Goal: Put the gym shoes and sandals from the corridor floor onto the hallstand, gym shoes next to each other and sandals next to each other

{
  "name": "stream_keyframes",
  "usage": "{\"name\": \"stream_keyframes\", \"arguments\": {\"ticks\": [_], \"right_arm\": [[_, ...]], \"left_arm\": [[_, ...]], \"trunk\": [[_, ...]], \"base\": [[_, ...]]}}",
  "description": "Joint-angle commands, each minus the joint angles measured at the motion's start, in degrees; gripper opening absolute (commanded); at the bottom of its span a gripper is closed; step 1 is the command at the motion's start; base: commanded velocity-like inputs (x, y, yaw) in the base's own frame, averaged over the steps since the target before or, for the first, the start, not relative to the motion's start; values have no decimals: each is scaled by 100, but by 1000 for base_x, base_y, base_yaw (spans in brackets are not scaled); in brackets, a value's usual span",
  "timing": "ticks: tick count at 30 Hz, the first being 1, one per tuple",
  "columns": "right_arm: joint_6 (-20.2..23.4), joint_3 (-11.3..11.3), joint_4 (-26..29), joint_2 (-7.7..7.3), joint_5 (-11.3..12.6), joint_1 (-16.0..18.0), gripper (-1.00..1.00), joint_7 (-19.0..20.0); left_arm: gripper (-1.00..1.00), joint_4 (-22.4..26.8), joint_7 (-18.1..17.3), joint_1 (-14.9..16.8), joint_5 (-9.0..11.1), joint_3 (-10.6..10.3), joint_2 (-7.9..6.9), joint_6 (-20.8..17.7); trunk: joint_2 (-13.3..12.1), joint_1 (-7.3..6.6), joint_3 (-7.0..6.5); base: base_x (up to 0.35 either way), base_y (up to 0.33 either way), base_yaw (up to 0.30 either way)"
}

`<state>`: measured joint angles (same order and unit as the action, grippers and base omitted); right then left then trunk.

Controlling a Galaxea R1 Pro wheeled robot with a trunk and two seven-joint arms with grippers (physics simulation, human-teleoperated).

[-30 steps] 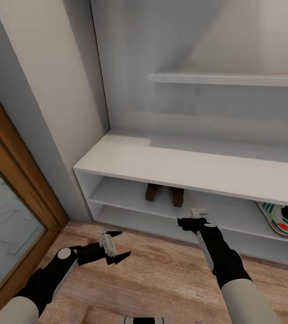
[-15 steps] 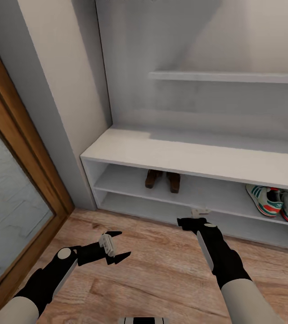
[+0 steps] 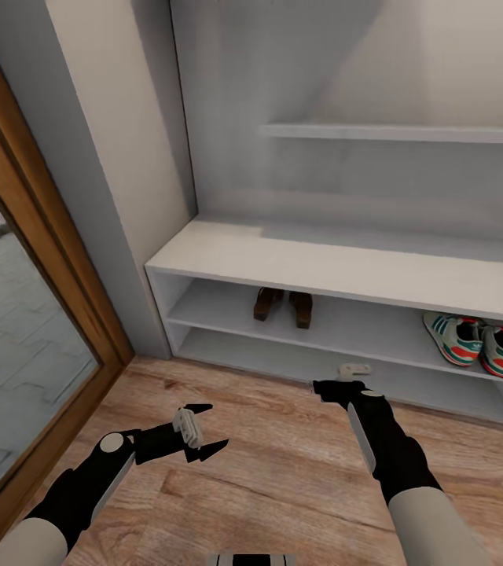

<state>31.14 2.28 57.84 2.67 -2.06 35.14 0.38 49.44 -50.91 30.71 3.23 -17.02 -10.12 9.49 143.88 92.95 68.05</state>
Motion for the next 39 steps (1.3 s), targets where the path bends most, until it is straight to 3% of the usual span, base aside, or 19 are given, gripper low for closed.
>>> {"name": "stream_keyframes", "arguments": {"ticks": [1, 5, 10, 30, 35, 39], "right_arm": [[28, 72, 8, 6, -16, 2, 100, 8], [25, 343, 8, 6, -15, 2, 100, 32], [24, 427, 8, 6, -14, 0, 100, 39], [23, 457, -25, 21, -14, -56, 100, 7], [15, 457, -492, 23, -13, -59, 100, 6], [-308, 463, -972, 23, -12, -59, 100, 3]], "left_arm": [[100, -4, 1, 5, 34, -22, -7, 17], [100, -4, 2, 5, 35, -21, -7, 17], [100, 2, 2, 5, 36, -22, -7, 12], [100, -7, 10, 5, 48, -21, -7, 9], [100, -101, 25, 5, 54, -13, -7, 9], [100, -139, 28, 5, 59, 27, -13, -52]], "trunk": [[2, -1, 5], [2, -1, 5], [2, -1, 5], [-25, -53, -445], [-31, -66, -570], [-37, -76, -672]], "base": [[-1, 0, 0], [0, 0, 0], [0, 0, 0], [0, 0, -35], [0, 0, -254], [0, 0, -280]]}}
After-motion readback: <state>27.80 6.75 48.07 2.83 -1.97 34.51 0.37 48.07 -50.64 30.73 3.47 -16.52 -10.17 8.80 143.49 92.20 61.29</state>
